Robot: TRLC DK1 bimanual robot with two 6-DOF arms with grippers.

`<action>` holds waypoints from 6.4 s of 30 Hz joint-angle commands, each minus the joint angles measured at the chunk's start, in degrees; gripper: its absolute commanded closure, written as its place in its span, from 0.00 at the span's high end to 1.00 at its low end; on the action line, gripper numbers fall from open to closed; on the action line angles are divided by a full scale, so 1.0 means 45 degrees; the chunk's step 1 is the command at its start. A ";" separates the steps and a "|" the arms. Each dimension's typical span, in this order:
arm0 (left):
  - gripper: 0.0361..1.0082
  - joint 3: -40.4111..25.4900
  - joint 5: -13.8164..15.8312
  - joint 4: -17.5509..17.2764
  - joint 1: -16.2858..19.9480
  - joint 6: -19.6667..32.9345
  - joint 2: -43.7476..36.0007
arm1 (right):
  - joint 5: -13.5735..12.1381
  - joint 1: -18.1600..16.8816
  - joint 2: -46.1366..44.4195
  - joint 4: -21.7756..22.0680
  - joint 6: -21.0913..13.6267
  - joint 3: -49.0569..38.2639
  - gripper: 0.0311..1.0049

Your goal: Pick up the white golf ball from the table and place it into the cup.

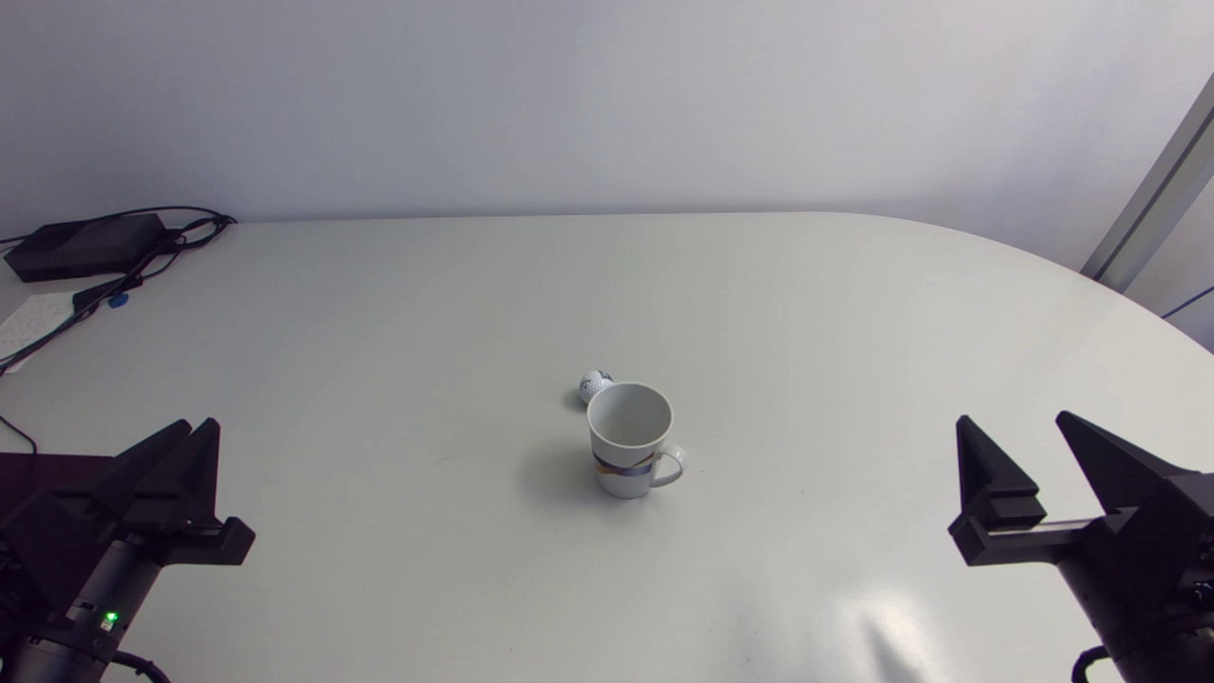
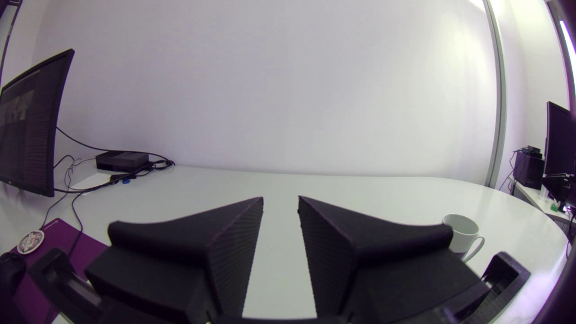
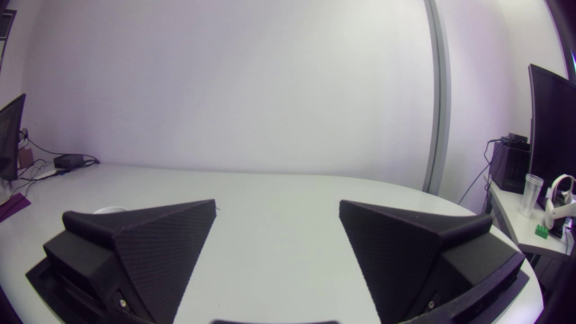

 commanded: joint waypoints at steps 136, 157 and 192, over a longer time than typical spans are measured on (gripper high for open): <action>0.99 2.3031 0.4064 -0.9271 -0.5657 0.9331 2.9475 | -0.0119 0.0673 0.0847 -0.0319 0.0475 -0.0459 0.96; 0.99 2.3519 0.4064 -0.9603 -0.5755 0.9350 2.9866 | -0.0119 0.0692 0.0886 -0.0319 0.0436 -0.0459 0.96; 0.58 2.3500 0.4377 -1.0149 -0.5735 0.9663 2.9964 | -0.0119 0.0692 0.0867 -0.0319 0.0436 -0.0459 0.96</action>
